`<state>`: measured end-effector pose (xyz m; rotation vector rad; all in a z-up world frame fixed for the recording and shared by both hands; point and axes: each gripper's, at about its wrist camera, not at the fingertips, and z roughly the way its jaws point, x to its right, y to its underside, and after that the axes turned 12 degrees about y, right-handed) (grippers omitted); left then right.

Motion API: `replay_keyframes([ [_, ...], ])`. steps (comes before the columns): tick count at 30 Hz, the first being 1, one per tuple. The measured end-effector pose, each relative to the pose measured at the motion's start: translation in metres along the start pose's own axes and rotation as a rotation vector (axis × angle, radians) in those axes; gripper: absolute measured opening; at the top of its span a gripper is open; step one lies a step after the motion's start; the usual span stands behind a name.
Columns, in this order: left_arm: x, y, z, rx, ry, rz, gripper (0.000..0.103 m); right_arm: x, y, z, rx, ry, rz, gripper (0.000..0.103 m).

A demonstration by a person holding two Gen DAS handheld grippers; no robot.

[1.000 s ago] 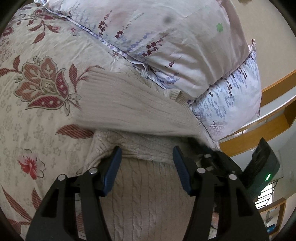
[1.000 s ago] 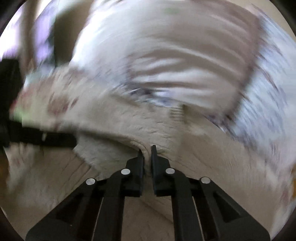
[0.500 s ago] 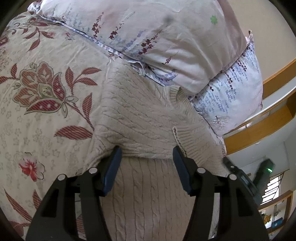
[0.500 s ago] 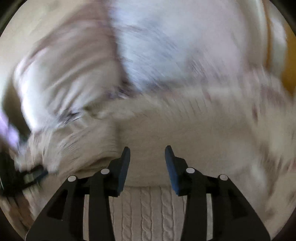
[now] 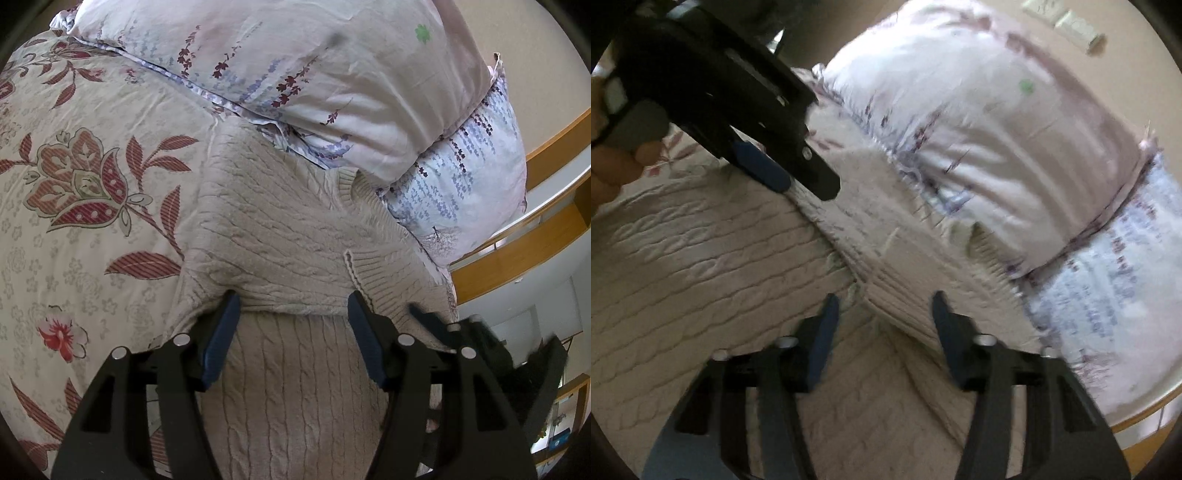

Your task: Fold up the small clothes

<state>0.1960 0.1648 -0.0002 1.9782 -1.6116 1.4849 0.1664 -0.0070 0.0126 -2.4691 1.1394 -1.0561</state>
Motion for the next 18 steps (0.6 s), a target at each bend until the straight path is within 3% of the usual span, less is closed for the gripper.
replay_keyframes([
  [4, 0.000, 0.001, 0.000, 0.001, 0.003, 0.000, 0.061, 0.038, 0.005, -0.003, -0.020, -0.097, 0.271, 0.007],
  [7, 0.001, 0.001, 0.000, 0.000, 0.003, 0.004, 0.062, 0.094, 0.024, -0.017, 0.000, -0.112, 0.582, 0.007],
  [10, 0.001, 0.001, 0.000, 0.000, 0.006, 0.011, 0.064, 0.155, 0.068, -0.029, 0.012, -0.095, 0.941, 0.007],
  [12, 0.002, 0.001, 0.001, 0.000, 0.005, 0.017, 0.065, 0.186, 0.117, -0.038, -0.014, -0.044, 1.210, 0.007],
  [14, 0.003, 0.001, 0.001, -0.002, 0.008, 0.023, 0.068, 0.203, 0.159, -0.033, -0.096, -0.008, 1.399, 0.008],
  [16, 0.005, 0.001, 0.002, -0.006, 0.010, 0.031, 0.072, 0.206, 0.198, -0.018, -0.227, -0.046, 1.535, 0.010],
  [17, 0.006, 0.001, 0.003, -0.008, 0.010, 0.036, 0.074, 0.206, 0.209, -0.012, -0.274, -0.063, 1.578, 0.015],
  [18, 0.007, 0.001, 0.003, -0.010, 0.010, 0.041, 0.075, 0.205, 0.224, -0.004, -0.335, -0.099, 1.640, 0.033],
])
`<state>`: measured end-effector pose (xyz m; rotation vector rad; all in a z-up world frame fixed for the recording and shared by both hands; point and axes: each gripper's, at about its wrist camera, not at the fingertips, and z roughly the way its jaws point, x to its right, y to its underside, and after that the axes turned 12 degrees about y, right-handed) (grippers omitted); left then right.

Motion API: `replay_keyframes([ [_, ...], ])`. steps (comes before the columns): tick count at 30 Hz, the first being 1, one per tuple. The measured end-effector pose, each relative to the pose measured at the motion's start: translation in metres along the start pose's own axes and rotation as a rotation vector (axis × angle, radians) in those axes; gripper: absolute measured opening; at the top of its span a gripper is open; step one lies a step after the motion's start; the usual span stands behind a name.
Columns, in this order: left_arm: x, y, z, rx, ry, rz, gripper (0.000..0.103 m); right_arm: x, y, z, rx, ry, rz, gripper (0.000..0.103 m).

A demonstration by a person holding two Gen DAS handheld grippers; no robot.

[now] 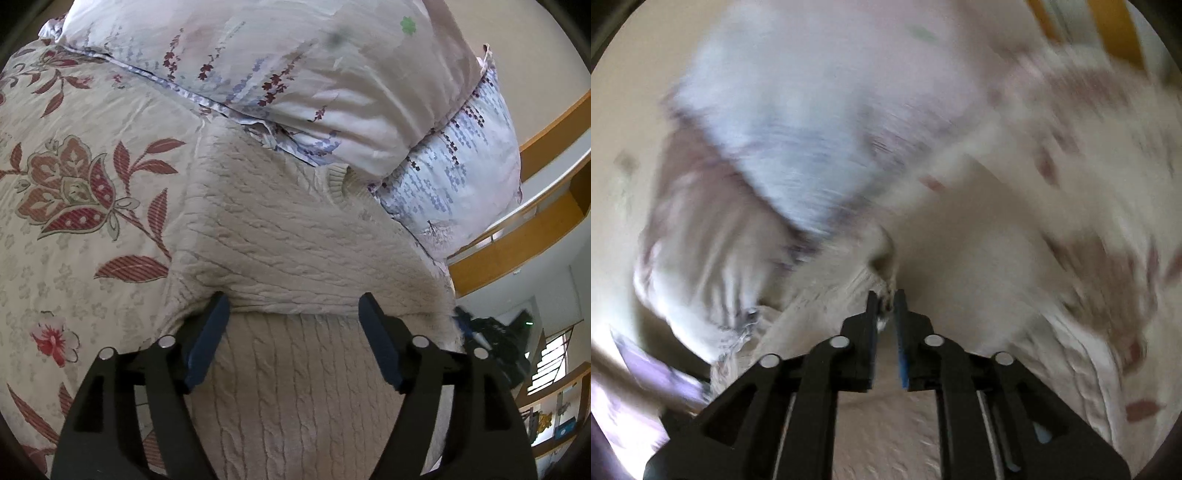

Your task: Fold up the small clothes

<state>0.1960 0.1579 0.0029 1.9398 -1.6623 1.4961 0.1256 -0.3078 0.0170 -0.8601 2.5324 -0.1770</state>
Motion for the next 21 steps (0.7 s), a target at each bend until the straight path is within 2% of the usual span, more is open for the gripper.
replay_keyframes([
  [1, 0.001, 0.000, 0.001, -0.002, 0.001, 0.006, 0.077, 0.007, 0.000, 0.007, -0.037, -0.001, 0.032, 0.044],
  [2, 0.002, 0.000, 0.001, -0.002, 0.002, 0.010, 0.079, 0.015, -0.001, 0.013, -0.073, -0.012, 0.075, 0.049],
  [7, 0.002, 0.001, 0.001, -0.009, 0.018, 0.014, 0.085, 0.017, -0.002, 0.019, -0.076, -0.064, 0.089, 0.049],
  [13, 0.001, 0.001, 0.000, -0.007, 0.040, 0.012, 0.086, 0.008, -0.008, 0.033, -0.108, -0.113, 0.084, 0.048],
  [14, 0.001, 0.001, -0.001, -0.008, 0.042, 0.011, 0.086, 0.007, -0.010, 0.037, -0.112, -0.111, 0.087, 0.041],
  [15, 0.001, 0.000, -0.001, -0.009, 0.044, 0.008, 0.086, 0.005, -0.013, 0.041, -0.109, -0.106, 0.085, 0.026],
  [17, 0.000, 0.000, -0.002, -0.011, 0.051, -0.001, 0.086, -0.002, -0.020, 0.044, -0.090, -0.092, 0.047, 0.008],
  [19, -0.001, -0.001, -0.004, -0.015, 0.059, -0.014, 0.086, -0.015, -0.024, 0.031, -0.013, -0.101, -0.021, 0.008],
  [21, -0.001, -0.001, -0.005, -0.015, 0.067, -0.024, 0.086, -0.034, -0.021, -0.003, 0.152, -0.197, -0.144, 0.008],
])
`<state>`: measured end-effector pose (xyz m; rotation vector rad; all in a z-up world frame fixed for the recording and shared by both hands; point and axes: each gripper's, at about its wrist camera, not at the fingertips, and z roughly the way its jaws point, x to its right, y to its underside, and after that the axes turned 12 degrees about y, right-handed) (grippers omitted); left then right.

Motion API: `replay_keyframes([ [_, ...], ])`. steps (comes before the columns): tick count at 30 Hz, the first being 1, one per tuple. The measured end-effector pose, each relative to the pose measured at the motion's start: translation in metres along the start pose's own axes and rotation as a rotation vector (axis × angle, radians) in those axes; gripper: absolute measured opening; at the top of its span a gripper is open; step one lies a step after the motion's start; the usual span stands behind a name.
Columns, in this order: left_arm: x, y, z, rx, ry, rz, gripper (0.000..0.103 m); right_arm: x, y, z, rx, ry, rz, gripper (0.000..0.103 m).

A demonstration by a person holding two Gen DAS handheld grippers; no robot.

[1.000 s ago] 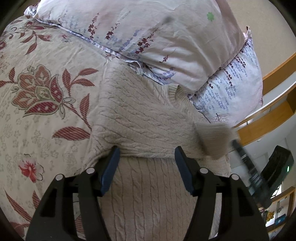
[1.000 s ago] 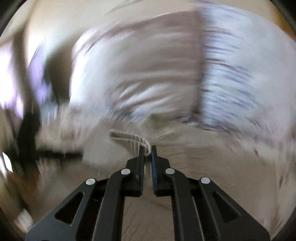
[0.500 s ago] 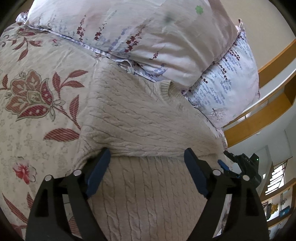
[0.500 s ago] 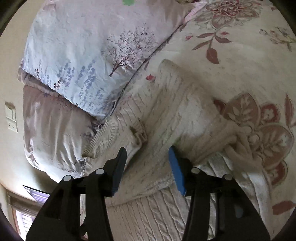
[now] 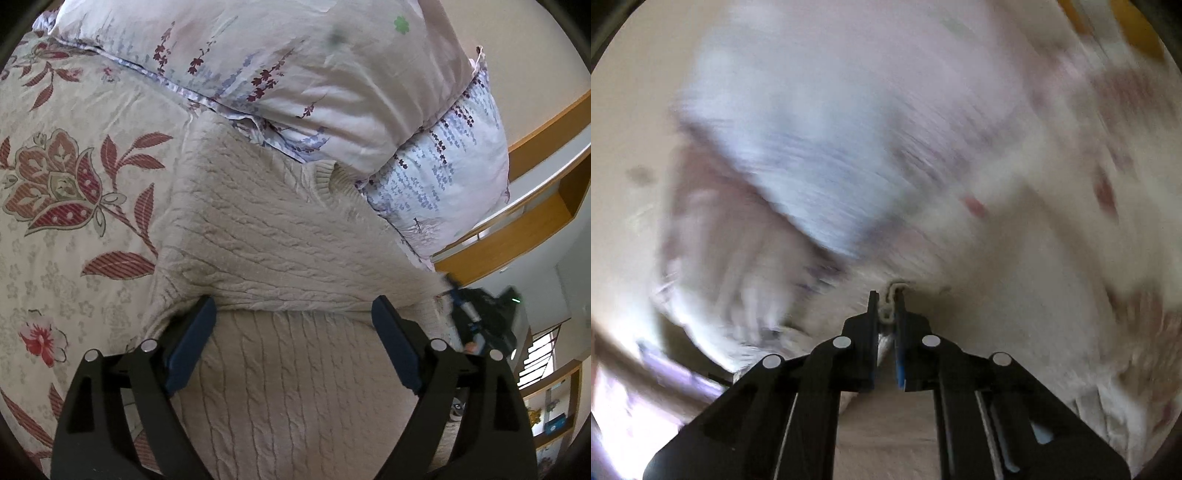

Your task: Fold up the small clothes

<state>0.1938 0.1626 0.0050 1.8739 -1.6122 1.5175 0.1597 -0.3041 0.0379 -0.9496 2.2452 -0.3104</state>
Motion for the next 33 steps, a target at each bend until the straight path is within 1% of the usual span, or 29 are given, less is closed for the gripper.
replay_keyframes([
  [1, 0.000, 0.000, -0.001, 0.000, 0.005, -0.003, 0.086, -0.006, 0.001, -0.009, 0.045, -0.020, -0.037, 0.008],
  [2, 0.000, 0.000, -0.001, -0.001, 0.007, -0.004, 0.086, -0.011, 0.005, -0.020, 0.097, -0.019, -0.083, 0.008],
  [3, 0.000, 0.001, -0.001, -0.002, 0.008, -0.003, 0.086, -0.011, 0.009, -0.024, 0.105, 0.026, -0.105, 0.007],
  [4, 0.001, 0.001, -0.001, -0.003, 0.009, -0.002, 0.086, -0.006, 0.013, -0.019, 0.074, 0.109, -0.109, 0.008],
  [5, 0.001, 0.001, -0.001, -0.004, 0.009, 0.000, 0.086, 0.007, 0.017, -0.007, -0.006, 0.200, -0.076, 0.008],
  [6, 0.002, 0.001, -0.001, -0.006, 0.008, 0.002, 0.086, 0.022, 0.022, 0.004, -0.081, 0.239, -0.025, 0.008],
  [8, 0.003, 0.002, -0.001, -0.010, 0.006, 0.005, 0.086, 0.040, 0.030, 0.015, -0.152, 0.254, 0.035, 0.008],
  [9, 0.003, 0.002, -0.001, -0.010, 0.005, 0.004, 0.086, 0.044, 0.032, 0.016, -0.158, 0.249, 0.046, 0.008],
  [14, 0.004, 0.003, -0.003, -0.016, 0.005, 0.004, 0.086, 0.035, 0.029, 0.003, -0.116, 0.230, 0.027, 0.008],
  [16, 0.004, 0.005, -0.004, -0.019, 0.003, 0.012, 0.086, 0.032, 0.029, 0.001, -0.106, 0.244, 0.018, 0.007],
  [22, 0.008, 0.009, -0.008, -0.031, -0.017, 0.036, 0.086, 0.043, 0.041, 0.013, -0.148, 0.307, 0.023, 0.007],
  [24, 0.008, 0.011, -0.011, -0.033, -0.025, 0.043, 0.086, 0.038, 0.039, 0.014, -0.148, 0.328, -0.023, 0.009],
  [25, 0.009, 0.013, -0.014, -0.034, -0.038, 0.050, 0.086, 0.036, 0.039, 0.012, -0.153, 0.331, -0.035, 0.013],
  [26, 0.010, 0.015, -0.017, -0.033, -0.048, 0.058, 0.086, 0.036, 0.038, 0.008, -0.158, 0.323, -0.041, 0.023],
  [27, 0.011, 0.017, -0.021, -0.033, -0.062, 0.066, 0.086, 0.036, 0.038, 0.001, -0.156, 0.314, -0.046, 0.040],
  [28, 0.011, 0.021, -0.028, -0.032, -0.069, 0.075, 0.086, 0.037, 0.038, -0.005, -0.150, 0.304, -0.050, 0.047],
  [29, 0.010, 0.023, -0.032, -0.030, -0.068, 0.078, 0.086, 0.039, 0.038, -0.017, -0.135, 0.282, -0.064, 0.057],
  [30, 0.009, 0.026, -0.038, -0.029, -0.067, 0.079, 0.086, 0.041, 0.039, -0.026, -0.123, 0.278, -0.079, 0.063],
  [33, 0.005, 0.038, -0.056, -0.018, -0.106, 0.083, 0.086, 0.048, 0.042, -0.052, -0.100, 0.283, -0.126, 0.063],
])
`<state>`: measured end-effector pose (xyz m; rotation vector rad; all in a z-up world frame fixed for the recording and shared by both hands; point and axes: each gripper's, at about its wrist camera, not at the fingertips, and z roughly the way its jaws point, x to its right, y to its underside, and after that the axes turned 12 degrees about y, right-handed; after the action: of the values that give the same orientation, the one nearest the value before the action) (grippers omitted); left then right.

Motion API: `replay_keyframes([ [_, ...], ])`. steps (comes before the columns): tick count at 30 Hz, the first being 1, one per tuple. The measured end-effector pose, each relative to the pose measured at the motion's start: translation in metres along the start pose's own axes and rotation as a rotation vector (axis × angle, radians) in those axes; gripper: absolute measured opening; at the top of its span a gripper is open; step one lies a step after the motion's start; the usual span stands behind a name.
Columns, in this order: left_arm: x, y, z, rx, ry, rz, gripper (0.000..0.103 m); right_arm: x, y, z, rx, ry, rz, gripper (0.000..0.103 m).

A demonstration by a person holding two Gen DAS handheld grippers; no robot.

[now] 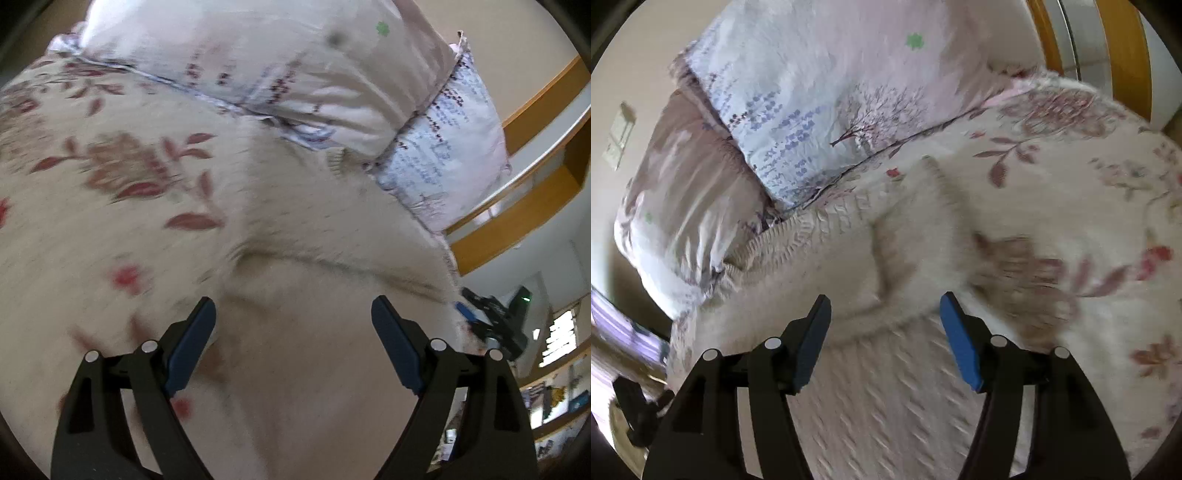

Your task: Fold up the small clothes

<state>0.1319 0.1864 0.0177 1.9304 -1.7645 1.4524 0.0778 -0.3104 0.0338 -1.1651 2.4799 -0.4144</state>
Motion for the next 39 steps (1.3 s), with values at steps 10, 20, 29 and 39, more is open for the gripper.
replay_keyframes([
  [10, -0.012, 0.050, -0.038, 0.027, 0.081, -0.067, 0.075, 0.074, 0.046, -0.033, -0.096, -0.042, 0.066, 0.062],
  [20, 0.005, 0.090, -0.042, -0.008, 0.161, -0.026, 0.058, 0.090, 0.083, -0.045, -0.207, -0.249, 0.080, 0.043],
  [29, 0.010, 0.118, -0.046, -0.043, 0.302, -0.034, 0.043, 0.087, 0.116, -0.059, -0.263, -0.385, 0.014, 0.036],
  [39, 0.009, 0.147, -0.050, -0.119, 0.336, -0.011, 0.034, 0.077, 0.142, -0.075, -0.284, -0.448, -0.098, 0.033],
])
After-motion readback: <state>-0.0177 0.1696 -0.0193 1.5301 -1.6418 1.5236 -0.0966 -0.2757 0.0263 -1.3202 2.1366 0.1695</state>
